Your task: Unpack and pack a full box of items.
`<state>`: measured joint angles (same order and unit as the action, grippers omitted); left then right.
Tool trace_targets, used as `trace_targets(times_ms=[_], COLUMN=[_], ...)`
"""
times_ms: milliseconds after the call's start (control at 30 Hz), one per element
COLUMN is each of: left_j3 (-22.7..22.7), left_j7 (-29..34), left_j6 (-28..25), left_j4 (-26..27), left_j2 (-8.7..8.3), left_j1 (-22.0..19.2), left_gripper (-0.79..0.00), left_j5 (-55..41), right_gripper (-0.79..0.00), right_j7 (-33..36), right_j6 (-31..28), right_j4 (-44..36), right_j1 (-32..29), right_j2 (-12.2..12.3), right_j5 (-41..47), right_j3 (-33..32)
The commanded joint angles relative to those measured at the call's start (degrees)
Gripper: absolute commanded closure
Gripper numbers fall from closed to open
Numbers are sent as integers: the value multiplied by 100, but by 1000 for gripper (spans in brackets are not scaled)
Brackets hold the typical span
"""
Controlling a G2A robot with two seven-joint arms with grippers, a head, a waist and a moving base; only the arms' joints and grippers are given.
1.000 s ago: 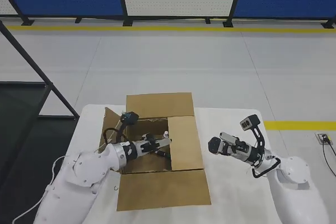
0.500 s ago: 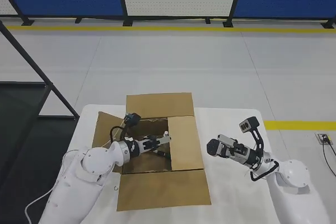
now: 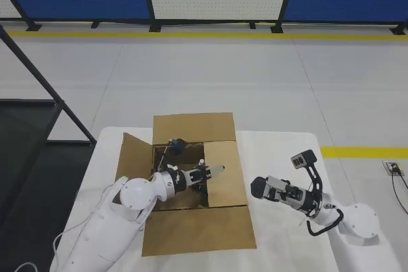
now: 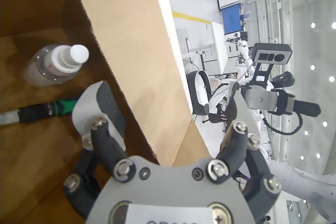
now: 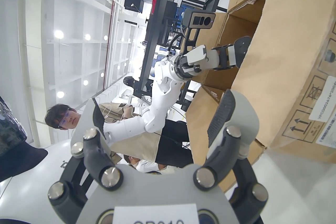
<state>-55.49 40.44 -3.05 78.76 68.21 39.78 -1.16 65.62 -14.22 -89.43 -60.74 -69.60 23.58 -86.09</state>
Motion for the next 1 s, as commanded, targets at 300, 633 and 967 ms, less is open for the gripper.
trace_targets(times_ms=[300,633,967], left_j3=[-200,-271,256], left_j7=[-149,-355,-681], left_j6=[-233,-91,-31], left_j4=[497,1646,1635], left_j2=[6,9,190], left_j1=[112,301,4], left_gripper=[-785,-785,-785], left_j5=[-25,172,426], right_gripper=[-785,-785,-785], right_j7=[240,309,436], right_j6=[-202,-401,-549], right_j4=[-217,-540,-1088], right_j1=[-86,-165,-642], right_j2=[79,148,254], right_j5=[6,-41,-25], right_j3=[86,139,-69])
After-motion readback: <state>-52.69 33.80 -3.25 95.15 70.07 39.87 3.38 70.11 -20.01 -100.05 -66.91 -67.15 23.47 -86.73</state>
